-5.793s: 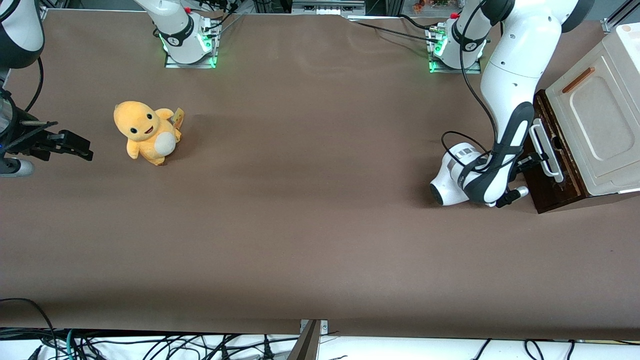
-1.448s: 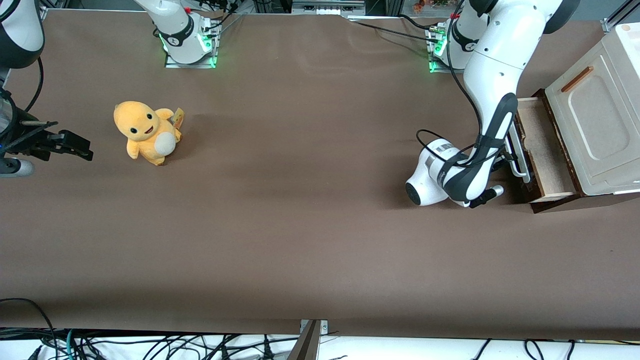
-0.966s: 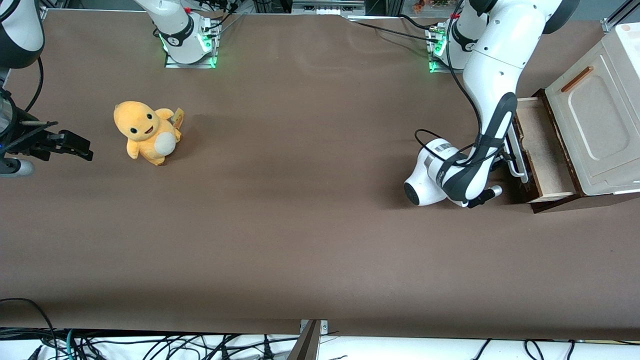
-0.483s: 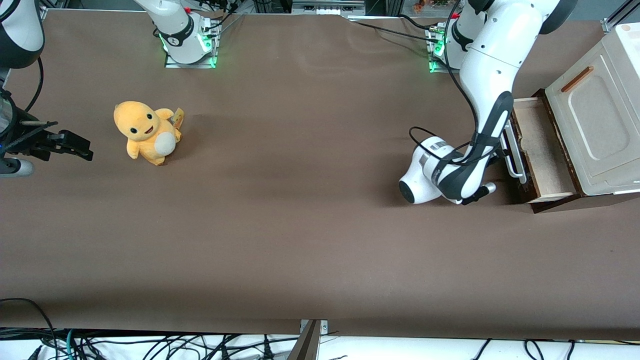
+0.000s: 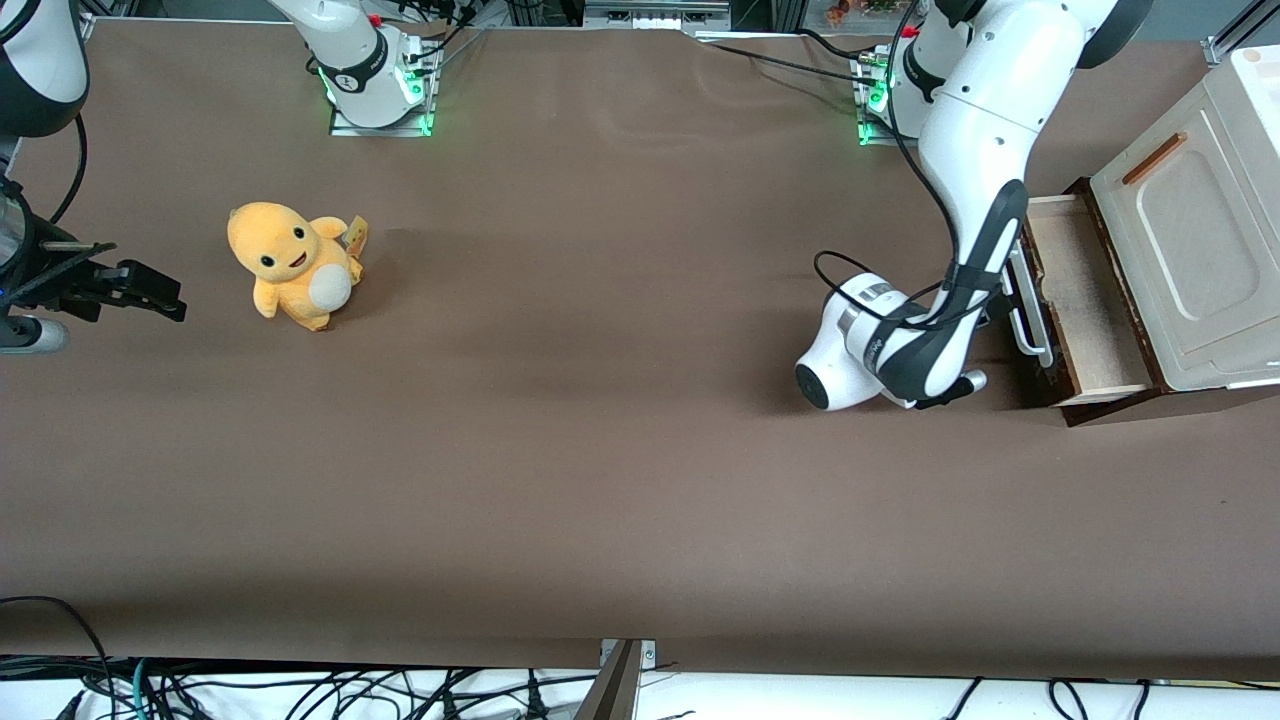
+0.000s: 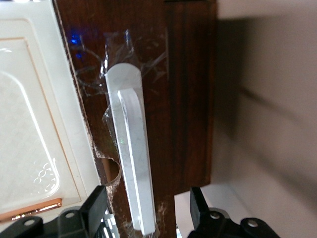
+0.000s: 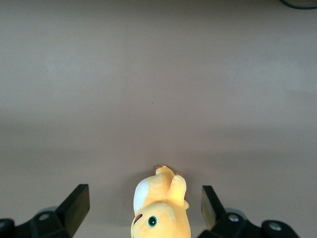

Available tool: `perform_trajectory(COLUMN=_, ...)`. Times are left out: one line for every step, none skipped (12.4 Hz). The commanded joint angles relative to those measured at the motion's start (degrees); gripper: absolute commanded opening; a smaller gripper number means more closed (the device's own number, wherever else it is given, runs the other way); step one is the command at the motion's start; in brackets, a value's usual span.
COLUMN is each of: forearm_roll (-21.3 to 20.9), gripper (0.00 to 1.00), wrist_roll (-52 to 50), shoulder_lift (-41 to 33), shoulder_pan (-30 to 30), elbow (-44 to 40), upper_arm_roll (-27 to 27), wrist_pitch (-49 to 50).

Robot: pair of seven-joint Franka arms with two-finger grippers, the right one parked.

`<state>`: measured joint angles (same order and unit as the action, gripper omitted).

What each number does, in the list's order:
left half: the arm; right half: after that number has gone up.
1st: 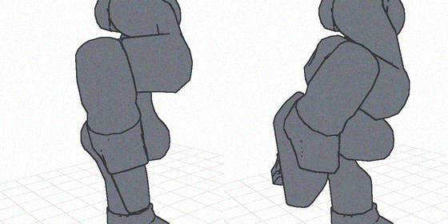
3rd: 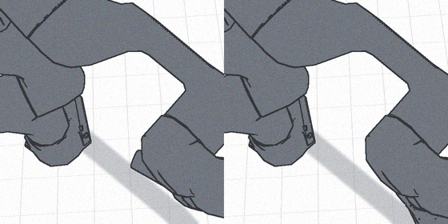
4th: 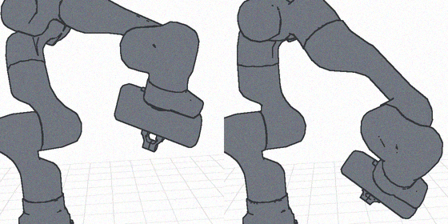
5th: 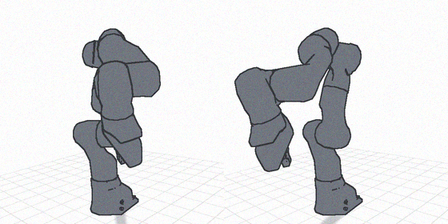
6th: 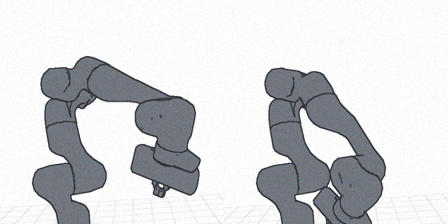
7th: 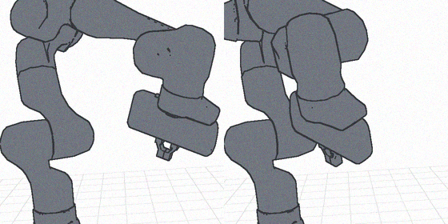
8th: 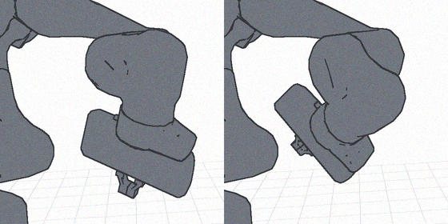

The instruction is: Open lower drawer with left arm only

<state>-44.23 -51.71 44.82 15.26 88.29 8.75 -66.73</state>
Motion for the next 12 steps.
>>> perform_trajectory(forearm_roll=3.52, gripper=1.0, wrist_roll=7.32, shoulder_lift=-0.17, shoulder_pan=0.21, elbow=-6.02, upper_arm_roll=-0.22, wrist_pitch=1.07)
perform_trajectory(forearm_roll=5.19, gripper=1.0, wrist_roll=7.41, shoulder_lift=-0.34, shoulder_pan=0.21, elbow=-7.25, upper_arm_roll=-0.22, wrist_pitch=1.08)
perform_trajectory(forearm_roll=7.12, gripper=1.0, wrist_roll=7.5, shoulder_lift=-0.52, shoulder_pan=0.12, elbow=-8.82, upper_arm_roll=-0.22, wrist_pitch=1.08)
perform_trajectory(forearm_roll=8.61, gripper=1.0, wrist_roll=7.5, shoulder_lift=-0.52, shoulder_pan=0.21, elbow=-10.41, upper_arm_roll=-0.22, wrist_pitch=1.16)
perform_trajectory(forearm_roll=9.93, gripper=1.0, wrist_roll=7.5, shoulder_lift=-0.69, shoulder_pan=0.3, elbow=-11.64, upper_arm_roll=-0.22, wrist_pitch=1.16)
perform_trajectory(forearm_roll=10.99, gripper=1.0, wrist_roll=7.5, shoulder_lift=-1.04, shoulder_pan=0.47, elbow=-12.52, upper_arm_roll=-0.22, wrist_pitch=1.25)
perform_trajectory(forearm_roll=11.87, gripper=1.0, wrist_roll=7.5, shoulder_lift=-1.22, shoulder_pan=0.47, elbow=-13.75, upper_arm_roll=-0.22, wrist_pitch=1.25)
perform_trajectory(forearm_roll=12.23, gripper=1.0, wrist_roll=7.59, shoulder_lift=-1.22, shoulder_pan=0.47, elbow=-14.72, upper_arm_roll=-0.22, wrist_pitch=1.34)
perform_trajectory(forearm_roll=12.67, gripper=1.0, wrist_roll=7.59, shoulder_lift=-1.22, shoulder_pan=0.39, elbow=-15.51, upper_arm_roll=-0.22, wrist_pitch=1.34)
perform_trajectory(forearm_roll=12.93, gripper=1.0, wrist_roll=8.81, shoulder_lift=-1.22, shoulder_pan=0.3, elbow=-16.56, upper_arm_roll=-0.22, wrist_pitch=1.43)
perform_trajectory(forearm_roll=12.85, gripper=1.0, wrist_roll=11.78, shoulder_lift=-1.22, shoulder_pan=0.39, elbow=-17.62, upper_arm_roll=-0.31, wrist_pitch=2.47)
perform_trajectory(forearm_roll=12.85, gripper=1.0, wrist_roll=14.33, shoulder_lift=-1.22, shoulder_pan=0.47, elbow=-19.2, upper_arm_roll=-0.31, wrist_pitch=2.92)
